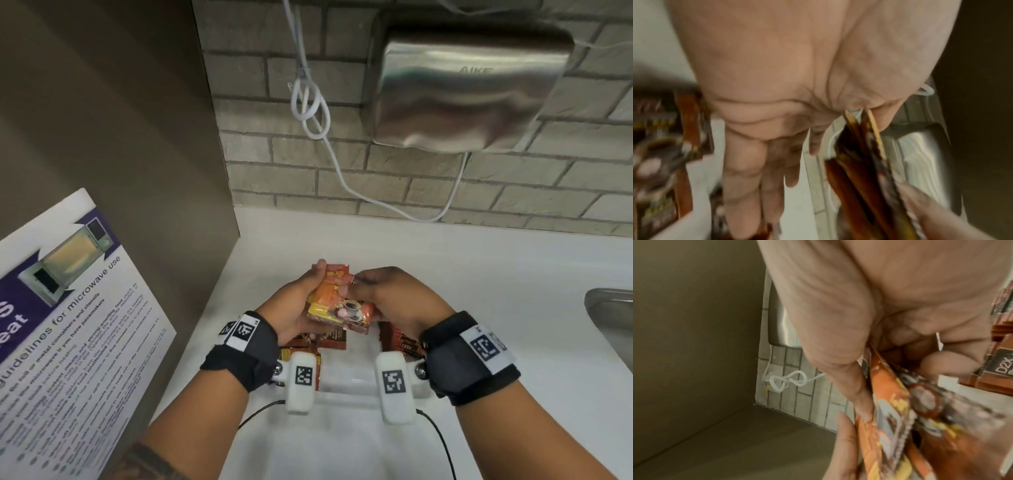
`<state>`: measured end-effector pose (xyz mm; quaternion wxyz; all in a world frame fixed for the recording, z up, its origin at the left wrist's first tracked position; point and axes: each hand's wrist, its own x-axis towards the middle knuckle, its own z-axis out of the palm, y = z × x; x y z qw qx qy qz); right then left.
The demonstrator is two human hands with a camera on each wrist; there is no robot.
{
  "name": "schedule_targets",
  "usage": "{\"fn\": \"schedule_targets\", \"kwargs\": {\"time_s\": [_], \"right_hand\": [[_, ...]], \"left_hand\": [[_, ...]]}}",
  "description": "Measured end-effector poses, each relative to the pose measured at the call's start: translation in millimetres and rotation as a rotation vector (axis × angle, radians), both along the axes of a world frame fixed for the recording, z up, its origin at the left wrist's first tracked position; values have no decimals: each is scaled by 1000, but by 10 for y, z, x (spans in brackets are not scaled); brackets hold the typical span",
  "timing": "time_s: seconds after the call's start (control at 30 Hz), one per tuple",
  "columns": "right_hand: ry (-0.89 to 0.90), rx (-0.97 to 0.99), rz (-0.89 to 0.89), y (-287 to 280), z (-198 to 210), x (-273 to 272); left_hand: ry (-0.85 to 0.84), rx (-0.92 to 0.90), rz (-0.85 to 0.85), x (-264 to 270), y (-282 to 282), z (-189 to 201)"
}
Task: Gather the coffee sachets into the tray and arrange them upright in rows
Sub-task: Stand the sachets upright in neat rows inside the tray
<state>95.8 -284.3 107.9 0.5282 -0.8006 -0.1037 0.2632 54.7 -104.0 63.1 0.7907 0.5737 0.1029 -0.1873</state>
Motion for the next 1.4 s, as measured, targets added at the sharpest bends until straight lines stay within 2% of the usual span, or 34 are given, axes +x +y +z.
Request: {"fn": "schedule_targets", "kwargs": {"time_s": [0.03, 0.1, 0.27, 0.4, 0.53, 0.67, 0.8, 0.93, 1.0, 1.1, 1.13, 1.4], "right_hand": [[13, 53, -18, 13, -3, 5], [28, 148, -56, 35, -30, 14], [-77, 125, -92, 13, -116, 59], [-165, -19, -210, 0, -189, 109], [-145, -150, -241, -29, -234, 92], [-85, -2, -212, -67, -214, 19], [-49, 296, -385, -89, -213, 47], [20, 503, -466, -97, -134, 72], [79, 470, -402, -66, -147, 71], [114, 278, -180, -19, -245, 32], [104, 244, -155, -15, -271, 21], [-19, 272, -296, -118, -183, 51]], "left_hand": [[38, -134, -11, 7, -46, 22], [47, -274, 17, 25, -128, 67], [-28, -347, 71, 88, -216, 63], [-164, -253, 139, 106, -245, 32], [-258, -86, 268, 123, -281, 32], [-295, 49, 362, 142, -239, 27], [-288, 87, 416, 156, -181, -26], [-279, 76, 454, 156, -192, -57], [-284, 56, 466, 151, -232, -46], [-288, 39, 448, 160, -307, -30], [-289, 50, 438, 168, -322, -28], [-159, 79, 391, 133, -273, 31]]}}
